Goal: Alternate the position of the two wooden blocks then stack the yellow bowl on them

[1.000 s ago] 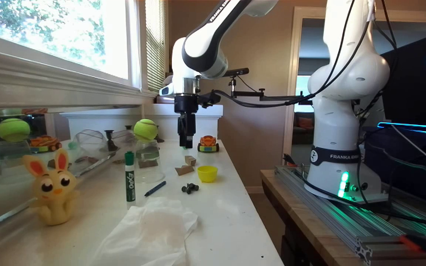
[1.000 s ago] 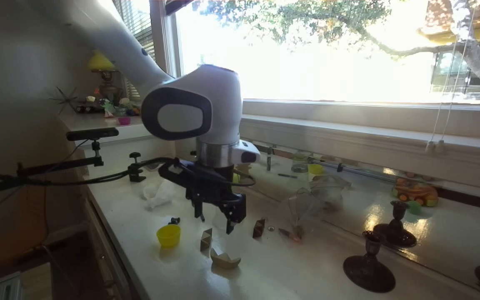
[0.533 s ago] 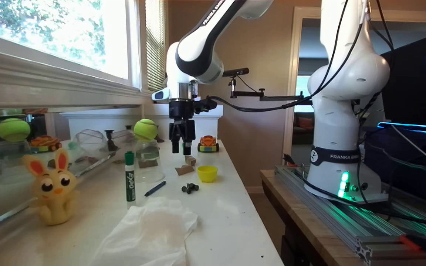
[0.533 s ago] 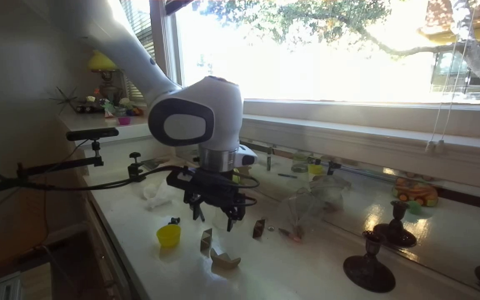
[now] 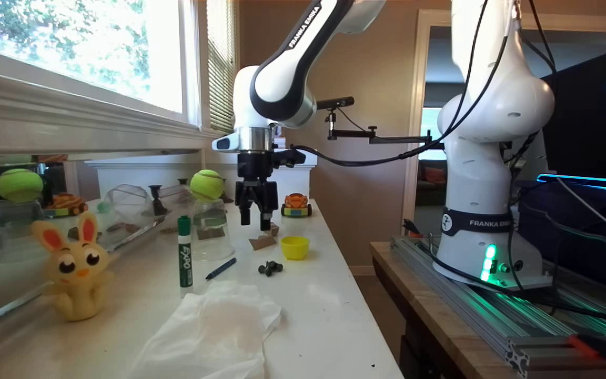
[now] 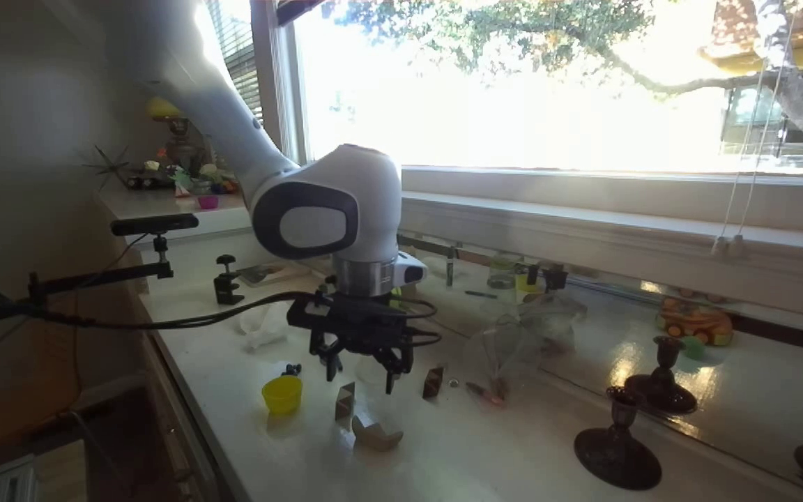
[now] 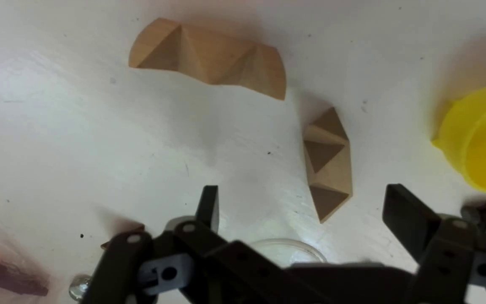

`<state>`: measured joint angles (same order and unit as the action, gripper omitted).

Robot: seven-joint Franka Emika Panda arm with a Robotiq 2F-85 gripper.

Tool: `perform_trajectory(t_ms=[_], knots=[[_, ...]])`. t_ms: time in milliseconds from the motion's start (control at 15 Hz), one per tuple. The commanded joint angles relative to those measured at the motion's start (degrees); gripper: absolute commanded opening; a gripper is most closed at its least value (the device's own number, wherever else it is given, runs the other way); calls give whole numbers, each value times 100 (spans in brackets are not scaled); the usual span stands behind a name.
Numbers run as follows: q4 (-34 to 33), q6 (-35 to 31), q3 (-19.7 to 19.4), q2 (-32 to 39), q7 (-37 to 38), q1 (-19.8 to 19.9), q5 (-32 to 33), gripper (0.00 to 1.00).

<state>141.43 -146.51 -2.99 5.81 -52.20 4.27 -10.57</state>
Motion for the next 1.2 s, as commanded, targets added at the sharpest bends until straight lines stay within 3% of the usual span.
perform_trajectory(t_ms=[0, 467, 1133], knots=[[51, -111, 29, 18, 31, 39, 476, 100], [168, -85, 35, -79, 56, 42, 771, 100], [315, -185, 182, -171, 54, 13, 506, 100]])
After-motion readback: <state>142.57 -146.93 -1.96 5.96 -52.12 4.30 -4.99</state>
